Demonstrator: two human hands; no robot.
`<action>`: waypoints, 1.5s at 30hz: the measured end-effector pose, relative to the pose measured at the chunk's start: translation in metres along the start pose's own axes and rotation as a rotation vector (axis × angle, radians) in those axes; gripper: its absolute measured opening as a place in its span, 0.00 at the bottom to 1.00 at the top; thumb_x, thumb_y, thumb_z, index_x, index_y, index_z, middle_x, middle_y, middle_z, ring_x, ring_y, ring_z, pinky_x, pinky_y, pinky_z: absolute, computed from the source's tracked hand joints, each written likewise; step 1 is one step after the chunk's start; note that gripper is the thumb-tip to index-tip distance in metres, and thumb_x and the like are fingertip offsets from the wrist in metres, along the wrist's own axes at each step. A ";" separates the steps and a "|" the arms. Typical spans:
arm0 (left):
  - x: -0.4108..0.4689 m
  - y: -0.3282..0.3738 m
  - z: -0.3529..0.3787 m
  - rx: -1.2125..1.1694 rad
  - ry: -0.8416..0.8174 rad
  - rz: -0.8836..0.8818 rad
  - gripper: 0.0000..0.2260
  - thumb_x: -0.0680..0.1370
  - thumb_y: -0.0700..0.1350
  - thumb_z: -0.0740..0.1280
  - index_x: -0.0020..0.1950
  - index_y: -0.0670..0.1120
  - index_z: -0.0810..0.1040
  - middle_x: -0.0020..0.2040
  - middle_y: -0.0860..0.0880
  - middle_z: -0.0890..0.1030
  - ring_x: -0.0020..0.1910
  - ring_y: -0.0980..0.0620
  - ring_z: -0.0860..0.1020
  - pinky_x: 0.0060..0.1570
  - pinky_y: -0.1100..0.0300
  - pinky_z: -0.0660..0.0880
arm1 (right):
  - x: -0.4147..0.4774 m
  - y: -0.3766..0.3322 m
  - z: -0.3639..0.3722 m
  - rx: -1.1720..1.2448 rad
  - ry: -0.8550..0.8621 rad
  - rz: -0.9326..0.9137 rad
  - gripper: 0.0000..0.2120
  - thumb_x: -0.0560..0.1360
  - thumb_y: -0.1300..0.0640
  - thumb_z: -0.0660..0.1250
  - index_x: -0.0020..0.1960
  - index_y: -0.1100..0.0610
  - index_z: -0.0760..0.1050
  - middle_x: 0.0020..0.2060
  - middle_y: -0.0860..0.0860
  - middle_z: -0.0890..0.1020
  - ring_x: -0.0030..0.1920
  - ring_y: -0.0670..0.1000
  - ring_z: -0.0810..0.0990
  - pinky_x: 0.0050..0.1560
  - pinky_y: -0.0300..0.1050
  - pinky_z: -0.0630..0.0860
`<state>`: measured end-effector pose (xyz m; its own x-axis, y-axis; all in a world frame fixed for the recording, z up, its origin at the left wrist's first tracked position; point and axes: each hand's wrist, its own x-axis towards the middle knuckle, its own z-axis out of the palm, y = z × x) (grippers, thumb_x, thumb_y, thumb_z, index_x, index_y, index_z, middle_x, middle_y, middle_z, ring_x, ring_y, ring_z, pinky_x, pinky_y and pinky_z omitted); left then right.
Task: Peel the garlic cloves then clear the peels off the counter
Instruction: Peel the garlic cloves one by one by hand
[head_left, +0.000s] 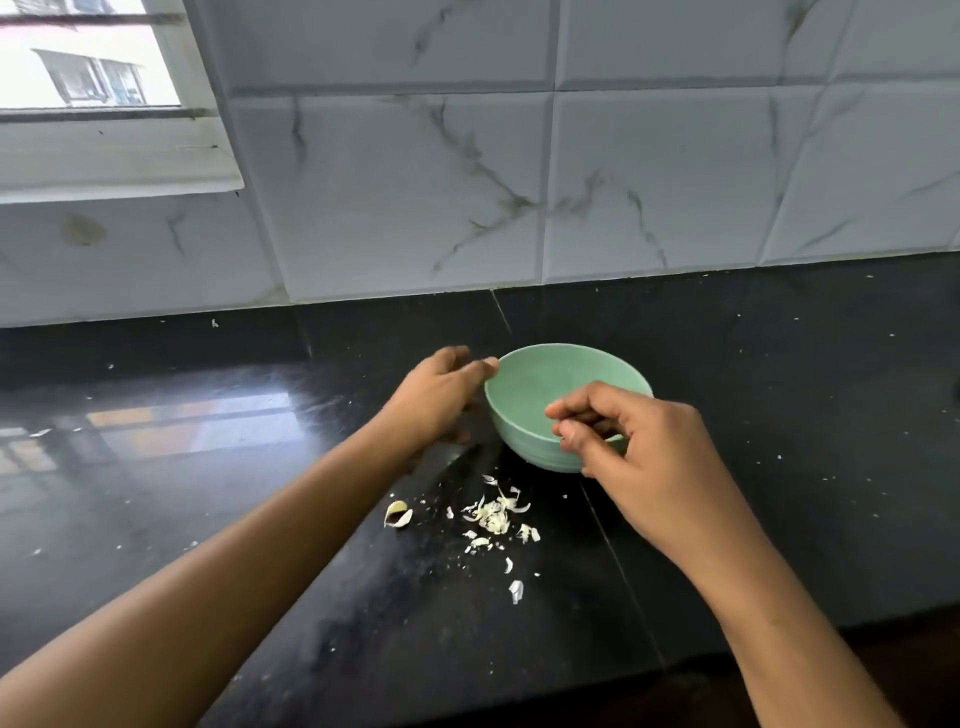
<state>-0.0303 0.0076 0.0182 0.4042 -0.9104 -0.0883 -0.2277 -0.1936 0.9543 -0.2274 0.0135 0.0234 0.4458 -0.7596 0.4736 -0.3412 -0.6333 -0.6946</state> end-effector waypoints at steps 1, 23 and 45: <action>-0.005 -0.002 -0.013 0.014 0.008 0.049 0.18 0.79 0.49 0.65 0.68 0.48 0.70 0.58 0.48 0.79 0.48 0.51 0.81 0.36 0.57 0.78 | -0.006 -0.002 0.005 0.005 -0.025 -0.008 0.07 0.74 0.61 0.70 0.46 0.51 0.82 0.39 0.39 0.83 0.42 0.40 0.81 0.42 0.42 0.81; -0.032 -0.072 -0.072 0.836 0.191 0.278 0.04 0.72 0.53 0.71 0.46 0.58 0.83 0.42 0.57 0.80 0.43 0.54 0.77 0.41 0.60 0.72 | 0.048 -0.006 0.130 -0.312 -0.374 0.039 0.04 0.72 0.59 0.70 0.47 0.53 0.81 0.45 0.51 0.82 0.46 0.51 0.79 0.44 0.41 0.72; -0.051 -0.057 -0.065 -0.486 -0.146 0.048 0.08 0.67 0.43 0.69 0.44 0.43 0.81 0.34 0.50 0.81 0.22 0.60 0.70 0.17 0.71 0.62 | 0.024 -0.018 0.111 0.507 -0.039 0.044 0.07 0.71 0.64 0.73 0.45 0.53 0.82 0.37 0.49 0.81 0.31 0.44 0.80 0.30 0.40 0.79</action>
<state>0.0200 0.0888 -0.0127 0.2678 -0.9623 -0.0466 0.2097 0.0110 0.9777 -0.1191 0.0229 -0.0130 0.4738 -0.7717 0.4243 0.0802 -0.4420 -0.8934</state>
